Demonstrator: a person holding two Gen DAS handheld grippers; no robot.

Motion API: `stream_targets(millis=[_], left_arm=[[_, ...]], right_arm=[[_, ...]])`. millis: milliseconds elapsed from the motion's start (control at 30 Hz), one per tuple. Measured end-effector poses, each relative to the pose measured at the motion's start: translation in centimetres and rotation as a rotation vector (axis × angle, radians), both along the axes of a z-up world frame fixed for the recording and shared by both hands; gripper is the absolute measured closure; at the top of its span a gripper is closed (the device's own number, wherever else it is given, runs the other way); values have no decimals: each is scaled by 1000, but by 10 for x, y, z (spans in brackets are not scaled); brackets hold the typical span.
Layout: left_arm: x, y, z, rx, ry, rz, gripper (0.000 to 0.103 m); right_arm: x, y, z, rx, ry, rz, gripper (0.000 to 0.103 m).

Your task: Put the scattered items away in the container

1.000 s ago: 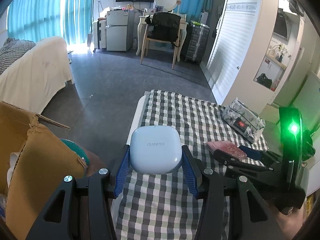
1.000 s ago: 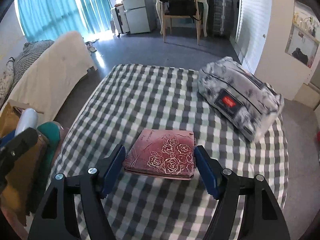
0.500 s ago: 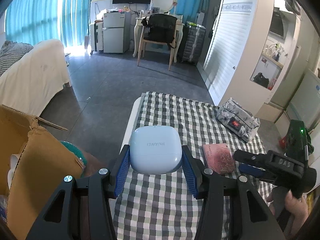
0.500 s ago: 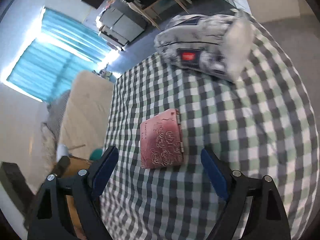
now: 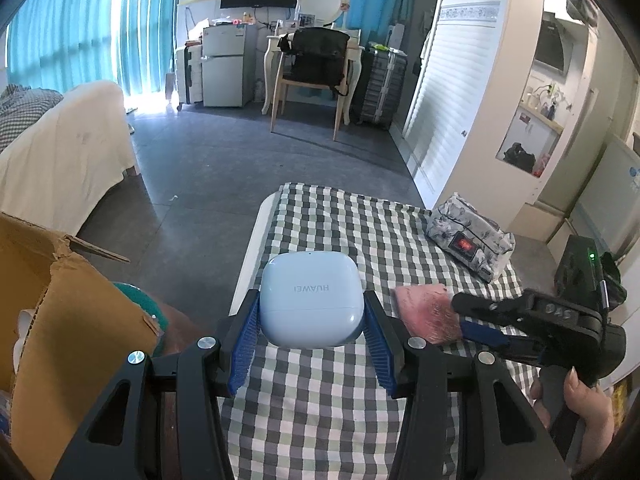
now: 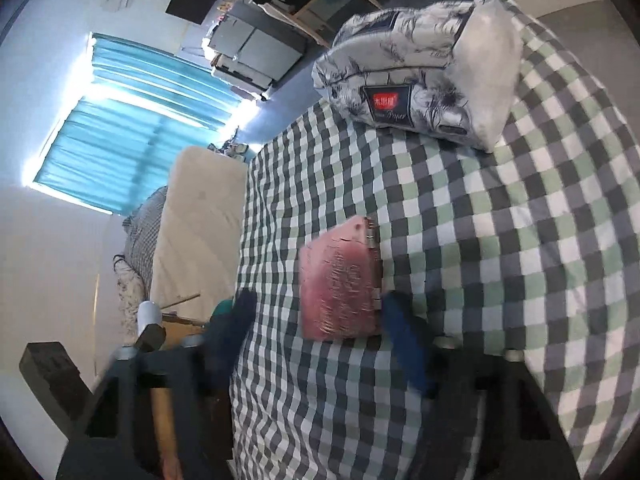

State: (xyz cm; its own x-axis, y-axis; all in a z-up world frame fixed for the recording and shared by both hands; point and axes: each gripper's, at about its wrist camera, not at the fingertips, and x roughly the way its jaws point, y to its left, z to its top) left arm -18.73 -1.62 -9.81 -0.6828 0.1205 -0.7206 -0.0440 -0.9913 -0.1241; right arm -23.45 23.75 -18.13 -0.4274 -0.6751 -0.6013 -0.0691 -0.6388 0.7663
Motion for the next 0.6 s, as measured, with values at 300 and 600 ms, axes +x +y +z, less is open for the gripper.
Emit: stream_targets(millis=[300,600], left_arm=[[-2,1,-2,-2,-3,-6,53],[-2,2,-3,5,-4,-8,53]], right_arm=[[-6,-5,-16,-53,-12,2,51],[-16,-32,-6,115,-6,51,87]])
